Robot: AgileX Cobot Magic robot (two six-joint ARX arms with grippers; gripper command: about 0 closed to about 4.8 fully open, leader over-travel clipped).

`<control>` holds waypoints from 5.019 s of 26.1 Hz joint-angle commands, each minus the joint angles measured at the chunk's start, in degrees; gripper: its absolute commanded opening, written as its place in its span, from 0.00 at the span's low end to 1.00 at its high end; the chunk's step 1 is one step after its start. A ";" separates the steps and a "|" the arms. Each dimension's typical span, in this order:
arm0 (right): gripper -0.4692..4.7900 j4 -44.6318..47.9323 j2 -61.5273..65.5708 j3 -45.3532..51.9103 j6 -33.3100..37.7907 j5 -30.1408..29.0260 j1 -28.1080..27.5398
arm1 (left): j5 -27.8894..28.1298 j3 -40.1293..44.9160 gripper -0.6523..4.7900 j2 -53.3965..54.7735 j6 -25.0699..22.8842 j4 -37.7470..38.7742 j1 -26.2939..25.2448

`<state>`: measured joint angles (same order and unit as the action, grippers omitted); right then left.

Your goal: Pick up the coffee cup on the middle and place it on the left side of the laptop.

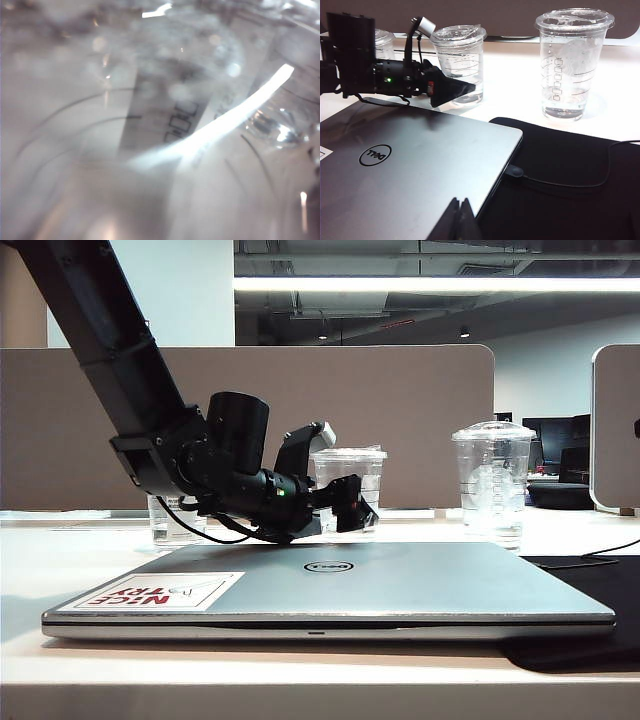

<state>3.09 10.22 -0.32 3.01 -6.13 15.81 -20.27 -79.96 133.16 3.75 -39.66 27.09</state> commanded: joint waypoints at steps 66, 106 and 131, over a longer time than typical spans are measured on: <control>0.08 0.98 4.00 0.24 -0.04 -0.02 19.28 | 6.47 63.45 0.71 -46.01 -5.18 -18.27 -20.28; 0.08 1.01 5.03 0.24 -0.02 -0.02 19.28 | 1.90 70.69 1.00 -44.68 -2.32 -29.81 -24.63; 0.08 -0.11 1.09 0.26 -0.04 -0.20 10.58 | -4.61 79.60 0.11 -69.26 5.18 -20.00 -27.34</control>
<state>2.55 12.08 -0.32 3.03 -6.26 28.25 -27.29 -0.23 65.08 7.90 -61.34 -0.21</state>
